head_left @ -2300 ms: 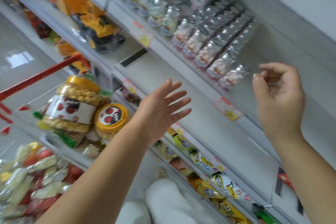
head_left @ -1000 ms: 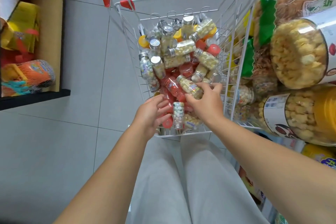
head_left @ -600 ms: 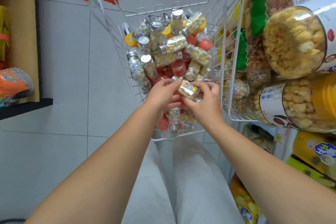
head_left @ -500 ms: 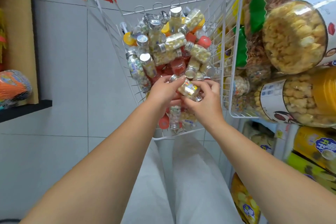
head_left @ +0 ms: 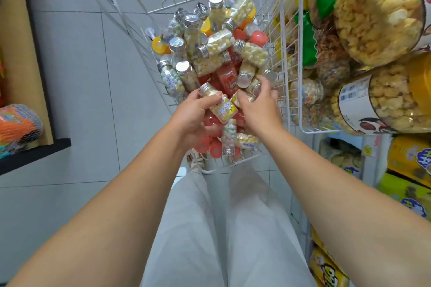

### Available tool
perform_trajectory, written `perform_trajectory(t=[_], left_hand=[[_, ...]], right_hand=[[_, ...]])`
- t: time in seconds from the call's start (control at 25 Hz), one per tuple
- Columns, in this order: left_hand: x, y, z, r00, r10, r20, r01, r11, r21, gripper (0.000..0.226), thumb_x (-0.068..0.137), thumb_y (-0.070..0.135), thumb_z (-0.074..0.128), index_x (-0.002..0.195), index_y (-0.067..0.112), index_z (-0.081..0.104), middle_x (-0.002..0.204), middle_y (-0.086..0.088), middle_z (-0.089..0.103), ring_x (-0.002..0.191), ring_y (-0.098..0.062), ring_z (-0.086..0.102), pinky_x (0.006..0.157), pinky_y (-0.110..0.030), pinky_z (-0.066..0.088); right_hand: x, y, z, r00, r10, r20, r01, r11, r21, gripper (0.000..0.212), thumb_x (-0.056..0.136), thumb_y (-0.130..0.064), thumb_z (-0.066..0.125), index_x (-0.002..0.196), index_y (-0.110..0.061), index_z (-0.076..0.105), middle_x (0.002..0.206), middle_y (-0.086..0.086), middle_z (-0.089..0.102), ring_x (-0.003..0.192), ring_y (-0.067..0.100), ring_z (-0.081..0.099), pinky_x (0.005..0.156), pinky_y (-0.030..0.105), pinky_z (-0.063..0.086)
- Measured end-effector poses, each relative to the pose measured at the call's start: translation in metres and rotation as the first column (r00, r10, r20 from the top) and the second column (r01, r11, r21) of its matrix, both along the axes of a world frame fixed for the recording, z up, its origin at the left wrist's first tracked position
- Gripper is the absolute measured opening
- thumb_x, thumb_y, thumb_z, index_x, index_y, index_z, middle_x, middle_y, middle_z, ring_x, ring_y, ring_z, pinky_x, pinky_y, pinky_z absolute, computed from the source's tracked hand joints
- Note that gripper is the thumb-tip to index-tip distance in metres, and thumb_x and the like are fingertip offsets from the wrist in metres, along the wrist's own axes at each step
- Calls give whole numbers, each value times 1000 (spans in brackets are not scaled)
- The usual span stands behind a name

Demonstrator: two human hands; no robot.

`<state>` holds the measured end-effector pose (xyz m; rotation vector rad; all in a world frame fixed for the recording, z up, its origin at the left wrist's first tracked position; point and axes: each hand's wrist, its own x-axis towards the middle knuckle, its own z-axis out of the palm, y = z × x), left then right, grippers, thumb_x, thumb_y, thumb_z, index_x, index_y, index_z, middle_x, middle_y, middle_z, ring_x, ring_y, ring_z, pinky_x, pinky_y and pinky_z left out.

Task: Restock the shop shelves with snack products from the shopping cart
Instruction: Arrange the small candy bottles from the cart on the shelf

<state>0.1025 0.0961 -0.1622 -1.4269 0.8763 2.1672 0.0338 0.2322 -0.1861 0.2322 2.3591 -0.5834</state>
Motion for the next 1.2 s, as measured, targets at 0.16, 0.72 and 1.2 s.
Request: perform_trajectory(t=[0.16,0.72,1.2], left_hand=[[8,-4,2,997,16,-76,-6,990,139,16,94,22,63,110,22,59,103,-5,62,94,-24,63,78,-42,60],[-39,33,201,732,-565,-382,549,820,-161,37,72,33,77,101,16,61,76,6,72,68,-11,69,74,-32,50],[-48,245,373,358,-681,-639,715,640,-282,24,81,19,79,101,15,66,74,-4,67,53,-13,57,49,-22,46]], right_hand=[[-4,2,-2,984,-41,-174,45,999,24,32,101,-34,44,131,-23,44,104,-4,53,87,21,55,68,34,37],[15,99,262,958,-280,-58,156,683,-713,26,83,-35,67,108,-40,62,93,4,70,73,9,60,55,23,46],[90,281,443,509,-804,-307,426,545,-722,23,81,-33,72,99,-21,65,81,-8,69,58,4,60,46,19,44]])
